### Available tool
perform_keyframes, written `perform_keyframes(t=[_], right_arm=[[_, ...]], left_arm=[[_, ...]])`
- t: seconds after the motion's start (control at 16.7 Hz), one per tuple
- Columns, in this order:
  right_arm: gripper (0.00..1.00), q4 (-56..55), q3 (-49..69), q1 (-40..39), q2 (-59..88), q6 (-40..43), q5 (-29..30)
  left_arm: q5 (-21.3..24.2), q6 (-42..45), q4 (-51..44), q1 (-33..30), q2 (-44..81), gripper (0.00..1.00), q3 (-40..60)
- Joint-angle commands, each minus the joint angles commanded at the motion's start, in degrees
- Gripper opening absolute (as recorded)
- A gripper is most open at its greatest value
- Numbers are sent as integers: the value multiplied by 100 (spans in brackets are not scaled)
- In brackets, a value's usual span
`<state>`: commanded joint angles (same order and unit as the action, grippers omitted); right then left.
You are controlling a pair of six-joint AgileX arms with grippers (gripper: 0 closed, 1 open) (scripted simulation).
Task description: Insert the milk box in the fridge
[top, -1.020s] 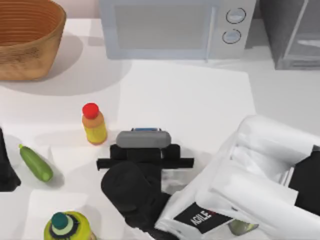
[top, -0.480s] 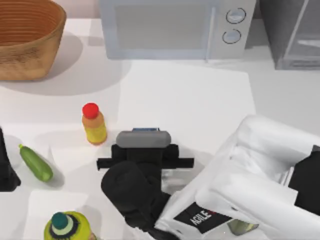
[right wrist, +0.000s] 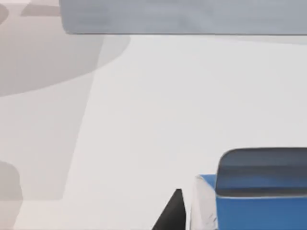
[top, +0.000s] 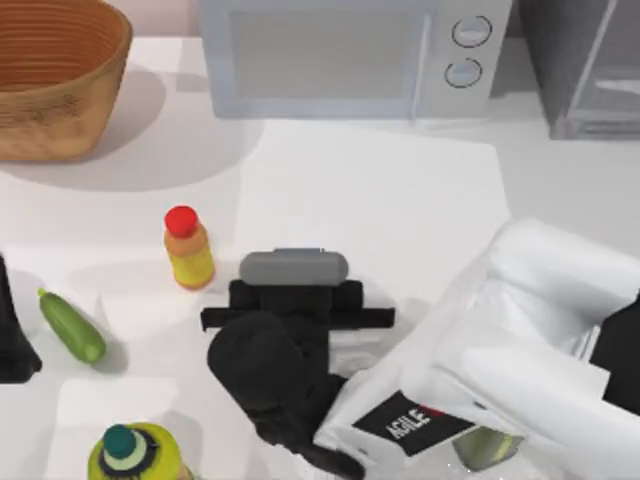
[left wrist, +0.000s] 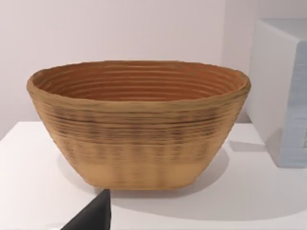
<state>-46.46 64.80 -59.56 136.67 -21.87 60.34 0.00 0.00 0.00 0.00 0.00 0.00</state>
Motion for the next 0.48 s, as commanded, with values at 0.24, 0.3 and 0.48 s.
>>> perform_keyframes(t=[0.24, 0.3, 0.48], right_arm=[[0, 748, -14, 373, -598, -77, -294], [0, 949, 37, 399, -789, -93, -377], [0, 1573, 236, 319, -1386, -94, -399]], left_arm=[[0, 0, 0, 0, 0, 100, 0], [0, 0, 0, 0, 0, 100, 0], [0, 0, 0, 0, 0, 100, 0]])
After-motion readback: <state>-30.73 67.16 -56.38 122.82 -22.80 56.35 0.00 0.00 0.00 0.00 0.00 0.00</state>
